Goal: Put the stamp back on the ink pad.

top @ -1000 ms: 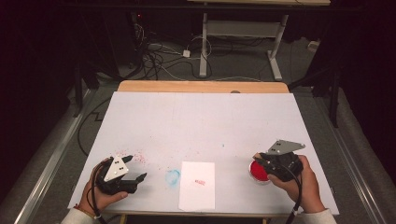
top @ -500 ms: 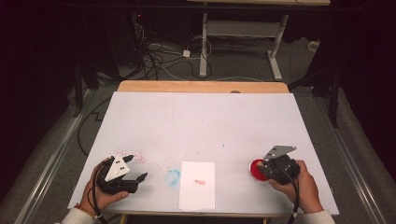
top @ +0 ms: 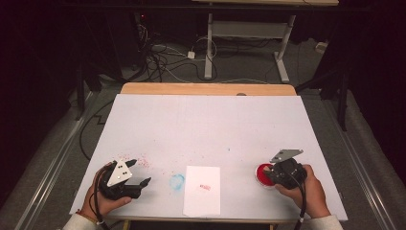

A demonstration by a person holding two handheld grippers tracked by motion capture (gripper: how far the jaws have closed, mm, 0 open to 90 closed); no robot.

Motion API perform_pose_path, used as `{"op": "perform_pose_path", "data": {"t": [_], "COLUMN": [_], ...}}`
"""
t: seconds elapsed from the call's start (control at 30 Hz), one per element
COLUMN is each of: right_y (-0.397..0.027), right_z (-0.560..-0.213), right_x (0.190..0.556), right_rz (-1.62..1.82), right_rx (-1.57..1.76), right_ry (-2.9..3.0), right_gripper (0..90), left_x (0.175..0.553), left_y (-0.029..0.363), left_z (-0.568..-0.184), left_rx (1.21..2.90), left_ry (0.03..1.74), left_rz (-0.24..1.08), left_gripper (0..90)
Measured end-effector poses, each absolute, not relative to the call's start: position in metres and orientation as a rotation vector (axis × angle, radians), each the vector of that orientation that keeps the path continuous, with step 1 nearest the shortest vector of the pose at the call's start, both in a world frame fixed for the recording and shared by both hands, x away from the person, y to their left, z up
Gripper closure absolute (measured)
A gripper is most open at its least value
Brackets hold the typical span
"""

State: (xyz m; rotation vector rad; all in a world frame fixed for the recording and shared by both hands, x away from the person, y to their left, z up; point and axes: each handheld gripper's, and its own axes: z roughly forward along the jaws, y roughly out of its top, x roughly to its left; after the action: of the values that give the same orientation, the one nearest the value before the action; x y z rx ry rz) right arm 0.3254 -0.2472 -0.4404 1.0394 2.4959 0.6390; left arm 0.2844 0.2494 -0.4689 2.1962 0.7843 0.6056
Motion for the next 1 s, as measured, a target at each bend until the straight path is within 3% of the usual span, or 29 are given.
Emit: {"op": "perform_pose_path", "data": {"t": [0.3,1.0], "right_y": [-0.248,-0.245], "right_z": [-0.439,-0.418], "right_x": [0.325,0.318], "right_rz": [0.643,0.798], "right_rx": [1.042,1.003], "right_ry": [2.498,2.364], "right_gripper": [74.1,55.2], "left_x": [0.285,0.285], "left_y": [0.25,0.249], "left_z": [-0.469,-0.469], "left_rx": [2.195,2.196], "left_ry": [0.786,0.788], "left_rz": [0.604,0.606], "left_gripper": [21.0,21.0]}}
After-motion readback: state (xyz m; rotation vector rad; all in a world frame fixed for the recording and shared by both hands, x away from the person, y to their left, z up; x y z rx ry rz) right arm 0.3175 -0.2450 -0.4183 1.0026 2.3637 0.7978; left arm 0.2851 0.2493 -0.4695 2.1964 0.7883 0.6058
